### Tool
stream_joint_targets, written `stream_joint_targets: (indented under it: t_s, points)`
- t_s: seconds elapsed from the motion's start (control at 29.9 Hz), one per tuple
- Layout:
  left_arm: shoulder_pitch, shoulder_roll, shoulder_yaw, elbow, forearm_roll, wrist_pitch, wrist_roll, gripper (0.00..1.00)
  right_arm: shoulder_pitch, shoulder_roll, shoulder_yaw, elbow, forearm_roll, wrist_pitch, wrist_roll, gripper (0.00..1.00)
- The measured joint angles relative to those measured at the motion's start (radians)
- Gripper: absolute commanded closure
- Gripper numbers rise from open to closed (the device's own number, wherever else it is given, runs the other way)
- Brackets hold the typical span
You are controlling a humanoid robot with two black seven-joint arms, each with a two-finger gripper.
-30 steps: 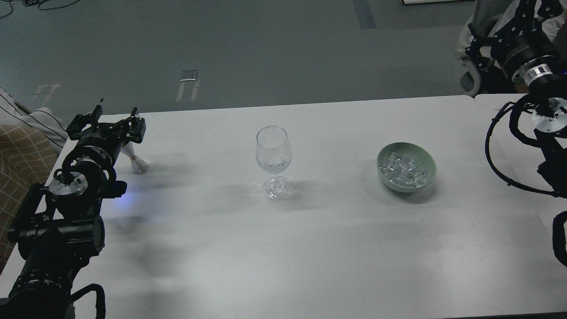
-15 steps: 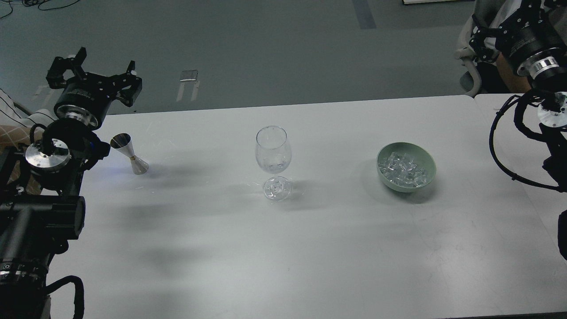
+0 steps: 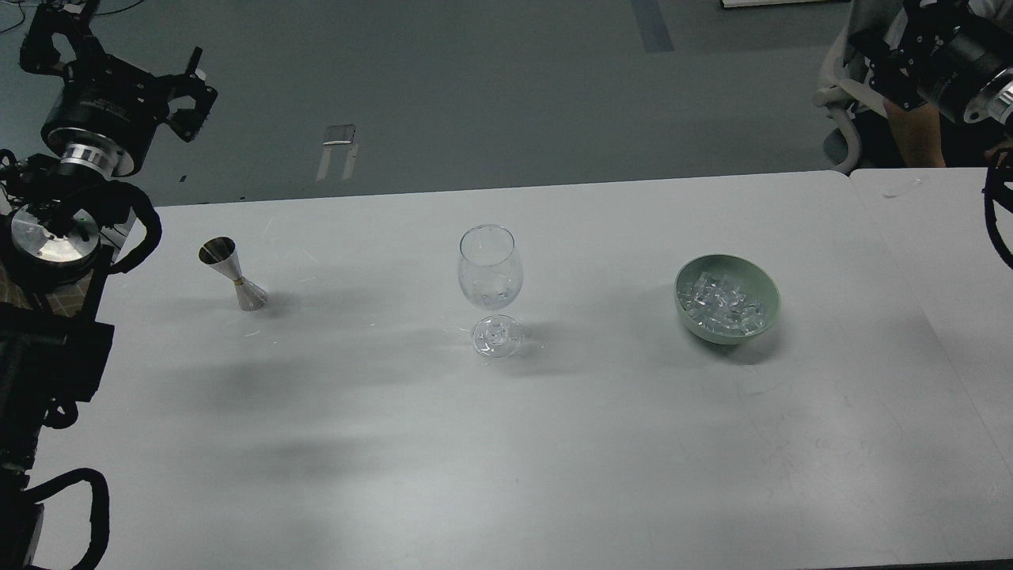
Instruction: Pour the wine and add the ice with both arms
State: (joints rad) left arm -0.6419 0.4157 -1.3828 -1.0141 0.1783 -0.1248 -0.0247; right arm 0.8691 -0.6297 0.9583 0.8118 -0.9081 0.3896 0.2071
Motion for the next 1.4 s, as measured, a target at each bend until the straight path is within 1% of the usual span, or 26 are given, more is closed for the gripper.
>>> stream_joint_targets:
  t_s: [0.07,0.13,0.2,0.33,0.47,0.57,0.6,0.67,0.77,0.8,0.9,0.97,1.04,1.14,1.2,1.34,1.4]
  points:
    - [0.003,-0.001,0.028,-0.013,0.016,0.000,-0.023,0.02,-0.004,-0.049,-0.022,0.082,-0.104,0.000,0.001,0.00]
    - [0.005,-0.002,0.068,-0.023,0.019,0.001,-0.029,0.02,-0.009,-0.095,-0.052,0.166,-0.199,0.002,0.002,0.00]
    - [0.005,-0.002,0.091,-0.025,0.016,0.005,-0.028,0.02,-0.009,-0.144,-0.083,0.235,-0.282,0.003,0.002,0.00]
    - [0.005,-0.011,0.102,-0.026,0.009,0.012,-0.010,0.02,-0.002,-0.240,-0.167,0.323,-0.414,0.011,0.004,0.00]
    - [0.003,-0.012,0.095,-0.019,0.006,0.020,-0.007,0.02,0.001,-0.270,-0.277,0.401,-0.458,0.023,0.025,0.02]
    - [0.004,-0.004,0.097,-0.017,0.007,0.000,-0.003,0.02,0.001,-0.286,-0.379,0.446,-0.522,0.029,0.035,0.02]
    - [0.007,-0.001,0.099,-0.017,0.008,-0.012,0.002,0.02,0.001,-0.288,-0.408,0.455,-0.555,0.029,0.036,0.02]
    - [0.012,0.002,0.097,-0.017,0.008,-0.044,0.027,0.02,-0.001,-0.291,-0.449,0.476,-0.626,0.029,0.037,0.03]
    - [0.019,0.002,0.092,-0.017,0.007,-0.081,0.086,0.02,-0.021,-0.302,-0.488,0.507,-0.709,0.027,0.037,0.07]
    - [0.021,0.003,0.091,-0.017,0.007,-0.089,0.097,0.02,-0.030,-0.306,-0.496,0.512,-0.723,0.025,0.037,0.08]
    - [0.030,0.003,0.091,-0.012,0.006,-0.129,0.110,0.02,-0.049,-0.306,-0.508,0.516,-0.748,0.022,0.036,0.11]
    - [0.039,0.002,0.099,-0.010,0.006,-0.168,0.115,0.02,-0.063,-0.296,-0.513,0.513,-0.789,0.018,0.033,0.12]
    - [0.051,-0.003,0.099,-0.009,0.005,-0.189,0.115,0.02,-0.081,-0.268,-0.514,0.501,-0.838,0.003,0.028,0.12]
    - [0.060,-0.008,0.093,-0.008,0.004,-0.195,0.109,0.02,-0.099,-0.212,-0.514,0.472,-0.881,-0.032,0.021,0.12]
    - [0.062,-0.009,0.092,-0.005,0.004,-0.197,0.102,0.02,-0.107,-0.178,-0.514,0.449,-0.889,-0.047,0.008,0.12]
    - [0.066,-0.005,0.091,-0.001,0.004,-0.201,0.098,0.02,-0.117,-0.126,-0.513,0.411,-0.897,-0.066,-0.011,0.16]
    - [0.068,-0.003,0.092,0.003,0.005,-0.204,0.098,0.02,-0.118,-0.097,-0.513,0.388,-0.900,-0.073,-0.017,0.16]
